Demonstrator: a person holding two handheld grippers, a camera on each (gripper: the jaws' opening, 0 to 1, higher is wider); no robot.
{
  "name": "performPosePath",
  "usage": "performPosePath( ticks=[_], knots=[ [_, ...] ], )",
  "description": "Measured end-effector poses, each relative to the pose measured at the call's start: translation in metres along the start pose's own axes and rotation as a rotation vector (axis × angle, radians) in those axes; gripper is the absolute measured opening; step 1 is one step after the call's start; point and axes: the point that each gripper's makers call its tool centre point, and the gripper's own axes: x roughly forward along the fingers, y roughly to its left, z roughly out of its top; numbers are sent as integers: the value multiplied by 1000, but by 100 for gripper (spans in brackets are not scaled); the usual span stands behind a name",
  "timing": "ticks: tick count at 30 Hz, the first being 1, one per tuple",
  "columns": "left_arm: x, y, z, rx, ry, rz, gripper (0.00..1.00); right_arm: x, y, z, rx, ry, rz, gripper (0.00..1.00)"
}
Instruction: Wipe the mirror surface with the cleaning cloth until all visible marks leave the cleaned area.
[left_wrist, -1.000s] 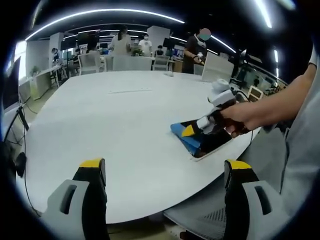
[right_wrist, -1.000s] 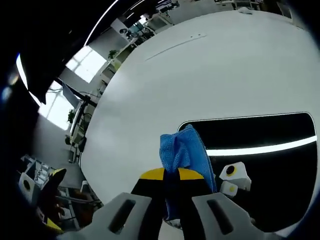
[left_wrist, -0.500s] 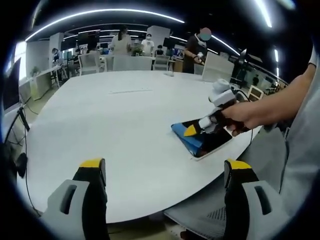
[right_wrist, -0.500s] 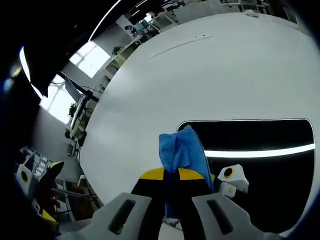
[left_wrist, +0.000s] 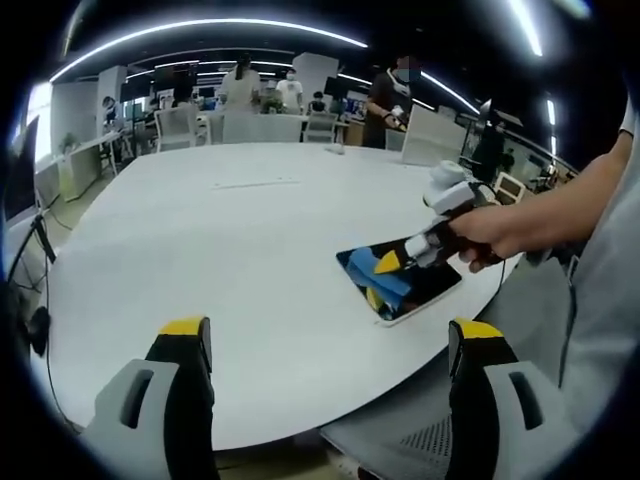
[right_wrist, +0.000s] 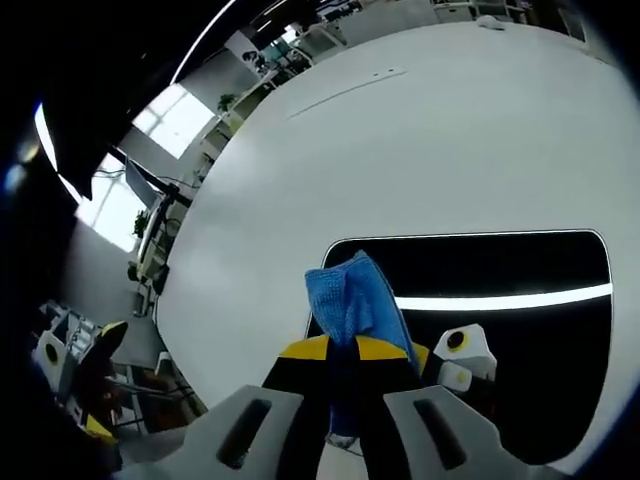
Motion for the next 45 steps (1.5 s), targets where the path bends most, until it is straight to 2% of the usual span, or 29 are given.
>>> performPosePath(
  ticks=[11,18,33,45],
  knots=[
    [3,-6,-2,-1,1,-7,99,-13,-22,1,68,-25,15,2],
    [5,-13,0,6,1,-10,99,-16,-33,2,68,-35,13,2],
    [10,-23,3,4,-12,-11,98,-33,-69,6,115,-60,-8,2],
    [11,-27,3,11,-9,-7,99,-44,-86,6,138,-79,-20,2]
  ],
)
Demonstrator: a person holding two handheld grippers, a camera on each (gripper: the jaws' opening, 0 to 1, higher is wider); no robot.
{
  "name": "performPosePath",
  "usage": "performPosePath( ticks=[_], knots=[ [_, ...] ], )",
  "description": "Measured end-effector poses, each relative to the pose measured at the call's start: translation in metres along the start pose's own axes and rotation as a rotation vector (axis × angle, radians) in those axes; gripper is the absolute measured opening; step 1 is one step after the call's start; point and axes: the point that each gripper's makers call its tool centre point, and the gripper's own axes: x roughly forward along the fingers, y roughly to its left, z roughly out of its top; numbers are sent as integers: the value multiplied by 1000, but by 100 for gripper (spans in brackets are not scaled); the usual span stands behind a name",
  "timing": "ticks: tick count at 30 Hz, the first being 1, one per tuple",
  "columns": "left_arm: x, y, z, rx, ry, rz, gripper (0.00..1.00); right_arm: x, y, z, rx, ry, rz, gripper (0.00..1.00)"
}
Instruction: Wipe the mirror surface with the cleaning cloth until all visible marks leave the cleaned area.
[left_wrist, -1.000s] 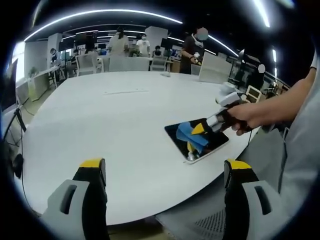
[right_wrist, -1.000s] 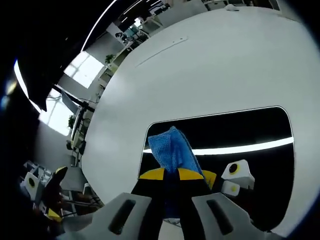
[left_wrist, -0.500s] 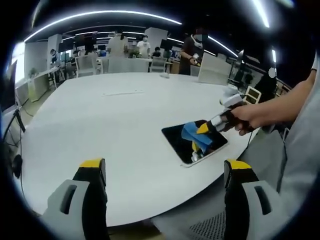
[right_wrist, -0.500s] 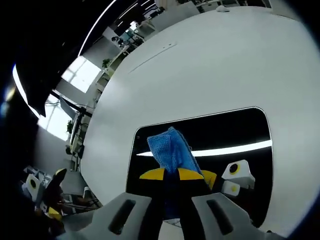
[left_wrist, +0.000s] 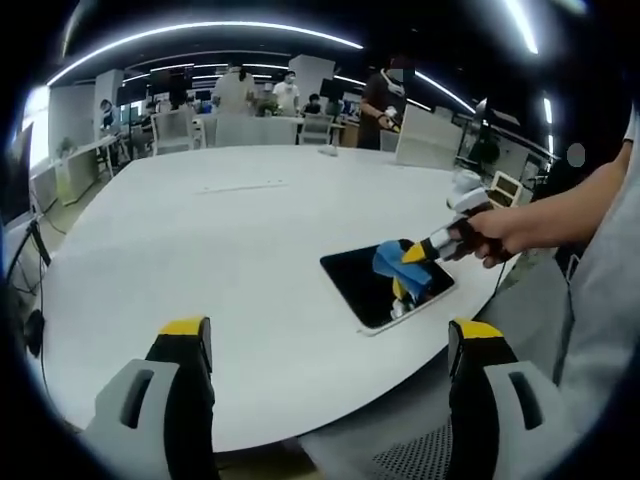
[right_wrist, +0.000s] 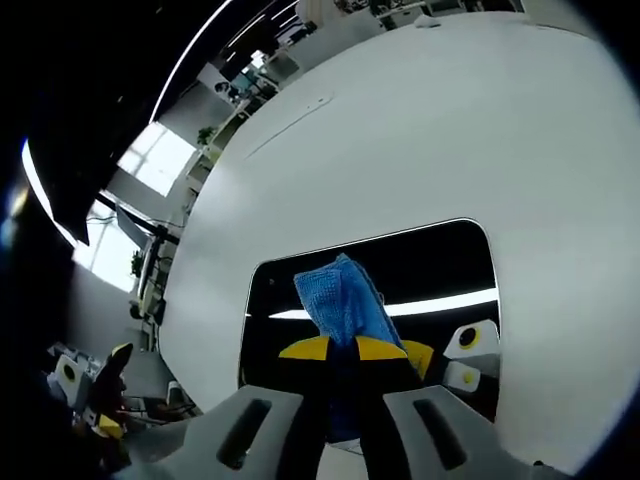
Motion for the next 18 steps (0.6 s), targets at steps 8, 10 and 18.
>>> performPosePath(
  ticks=[8,10,18],
  knots=[
    [5,-1,-6,10,16,-4,99,-9,-9,2,7,-8,-11,2],
    [5,0,-7,9,19,-3,99,-10,-12,2,9,-8,-13,2],
    [7,2,-6,5,19,8,99,-18,-25,5,20,-18,-21,2]
  ],
)
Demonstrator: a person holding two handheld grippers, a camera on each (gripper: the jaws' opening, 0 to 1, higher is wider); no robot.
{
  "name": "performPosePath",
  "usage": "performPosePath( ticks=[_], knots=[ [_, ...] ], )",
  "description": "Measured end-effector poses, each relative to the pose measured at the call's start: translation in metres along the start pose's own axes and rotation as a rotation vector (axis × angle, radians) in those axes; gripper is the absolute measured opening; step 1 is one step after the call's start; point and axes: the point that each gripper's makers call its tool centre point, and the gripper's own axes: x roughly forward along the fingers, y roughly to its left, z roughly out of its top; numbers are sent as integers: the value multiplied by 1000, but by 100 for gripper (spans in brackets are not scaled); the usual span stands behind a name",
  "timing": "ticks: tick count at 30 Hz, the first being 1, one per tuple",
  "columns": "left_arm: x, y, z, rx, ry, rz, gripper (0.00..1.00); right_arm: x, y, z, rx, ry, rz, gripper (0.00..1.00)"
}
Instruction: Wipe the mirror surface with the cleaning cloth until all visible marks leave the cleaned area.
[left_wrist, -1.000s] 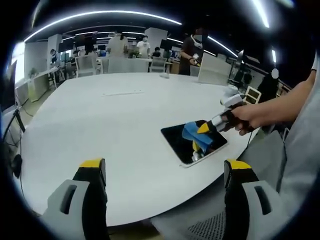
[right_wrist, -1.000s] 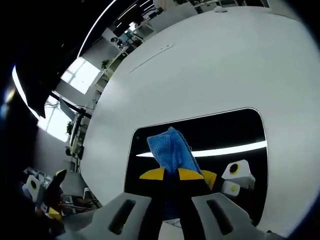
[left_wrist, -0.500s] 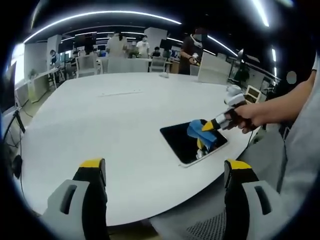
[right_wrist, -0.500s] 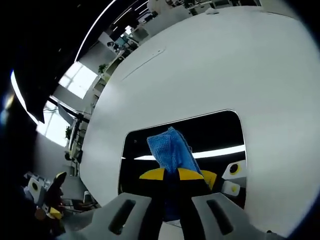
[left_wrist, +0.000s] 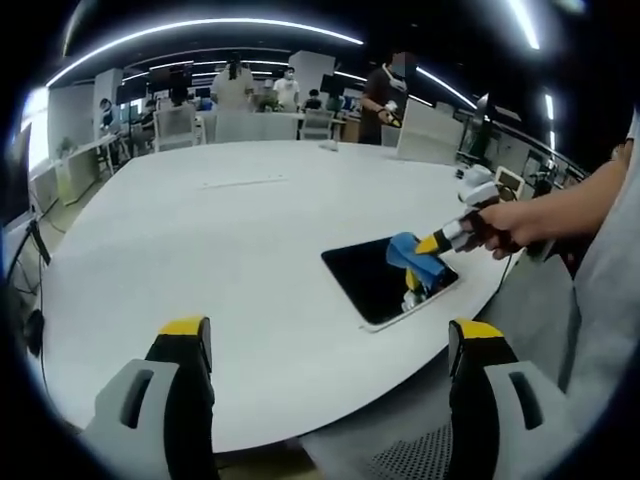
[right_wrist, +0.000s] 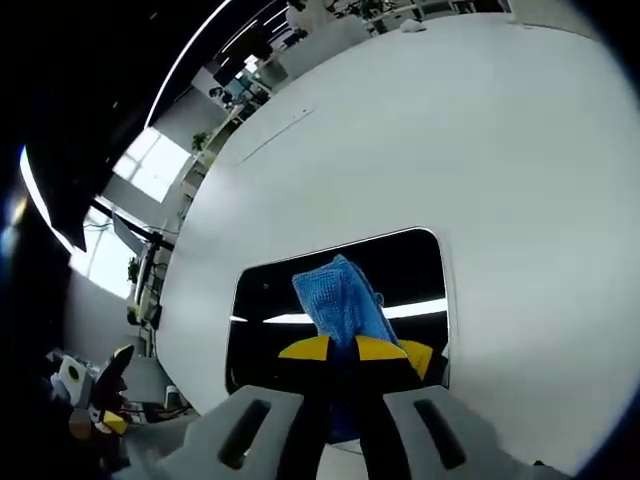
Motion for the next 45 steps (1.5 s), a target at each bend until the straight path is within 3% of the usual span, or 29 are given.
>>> performPosePath(
  ticks=[13,26,45],
  knots=[
    [8,-11,-2,-2,8,4,99,-8,-14,4,8,4,-1,2],
    [11,-20,-1,-8,9,51,99,-8,-17,5,-5,25,31,2],
    [14,-10,6,-5,16,27,99,-13,-21,7,27,20,8,2]
  ],
)
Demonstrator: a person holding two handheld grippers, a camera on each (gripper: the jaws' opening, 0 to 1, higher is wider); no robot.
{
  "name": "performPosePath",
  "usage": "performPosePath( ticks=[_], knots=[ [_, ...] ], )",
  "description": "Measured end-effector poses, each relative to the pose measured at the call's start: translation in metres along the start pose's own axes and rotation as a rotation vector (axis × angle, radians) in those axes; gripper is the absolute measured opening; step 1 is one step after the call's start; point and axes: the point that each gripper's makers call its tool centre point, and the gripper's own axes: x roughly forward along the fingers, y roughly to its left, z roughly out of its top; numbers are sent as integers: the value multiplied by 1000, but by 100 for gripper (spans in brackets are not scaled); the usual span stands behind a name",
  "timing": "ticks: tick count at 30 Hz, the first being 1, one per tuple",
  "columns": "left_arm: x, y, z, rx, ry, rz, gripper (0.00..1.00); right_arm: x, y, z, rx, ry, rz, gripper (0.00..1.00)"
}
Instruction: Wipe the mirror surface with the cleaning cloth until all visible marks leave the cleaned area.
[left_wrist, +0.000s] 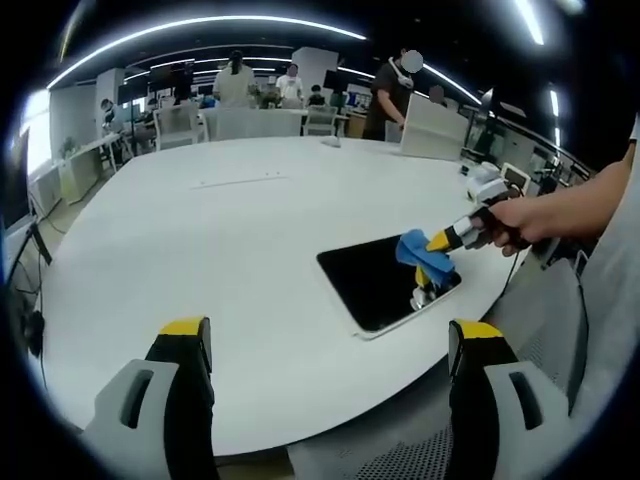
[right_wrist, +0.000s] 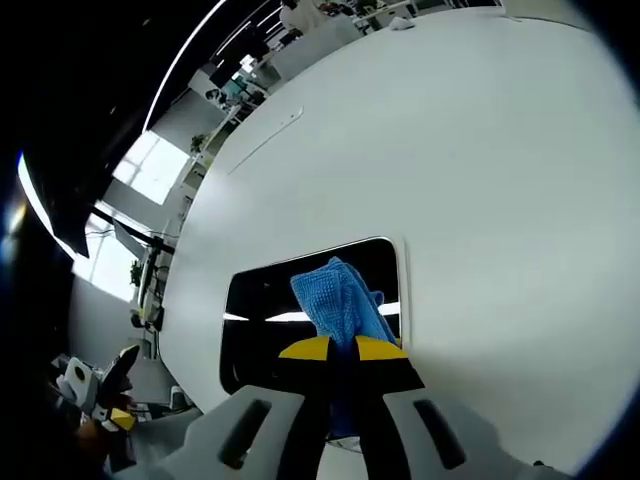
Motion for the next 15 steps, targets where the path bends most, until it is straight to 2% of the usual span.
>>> performPosePath(
  ticks=[15],
  knots=[
    [1,8,2,10,-5,-28,99,2,1,0,-3,-16,-22,2]
  ],
)
